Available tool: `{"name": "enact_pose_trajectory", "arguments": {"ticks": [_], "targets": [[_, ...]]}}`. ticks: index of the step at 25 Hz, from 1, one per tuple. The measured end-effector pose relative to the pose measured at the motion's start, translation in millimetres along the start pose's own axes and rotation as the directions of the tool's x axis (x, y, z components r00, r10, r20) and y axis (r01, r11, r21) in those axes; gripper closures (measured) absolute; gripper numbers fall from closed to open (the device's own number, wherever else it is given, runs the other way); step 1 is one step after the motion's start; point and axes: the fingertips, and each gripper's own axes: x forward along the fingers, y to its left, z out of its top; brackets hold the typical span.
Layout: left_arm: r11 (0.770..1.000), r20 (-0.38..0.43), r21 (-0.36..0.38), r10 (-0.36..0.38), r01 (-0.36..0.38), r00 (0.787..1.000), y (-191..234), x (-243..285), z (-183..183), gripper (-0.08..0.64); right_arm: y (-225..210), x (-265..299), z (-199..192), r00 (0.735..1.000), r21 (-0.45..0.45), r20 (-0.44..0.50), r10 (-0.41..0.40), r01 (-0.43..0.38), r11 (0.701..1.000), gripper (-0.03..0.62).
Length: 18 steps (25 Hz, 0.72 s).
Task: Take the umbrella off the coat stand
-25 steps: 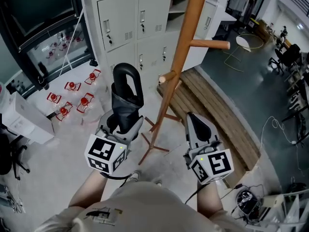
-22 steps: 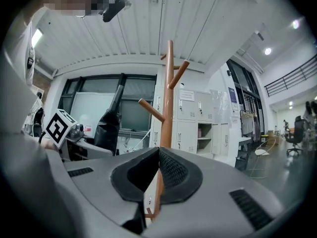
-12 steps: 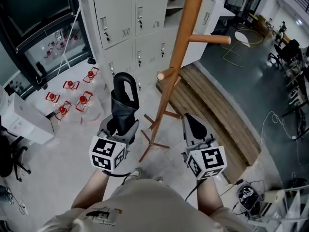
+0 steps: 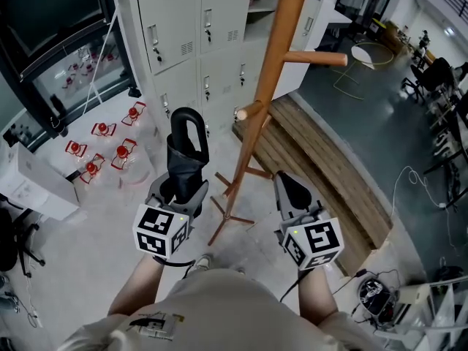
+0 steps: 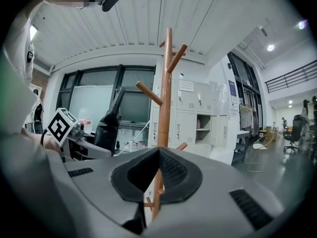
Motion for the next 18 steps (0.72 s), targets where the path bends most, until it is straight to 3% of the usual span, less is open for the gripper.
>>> {"name": "enact_pose_trajectory", "arguments": {"ticks": [18], "targets": [[1.000, 0.016, 0.015, -0.021, 0.021, 1.000, -5.2, -6.8, 10.4, 0.299, 0.3, -7.4, 8.4, 1.000, 0.024, 0.018, -0.019, 0.019, 1.000, 0.585]]}}
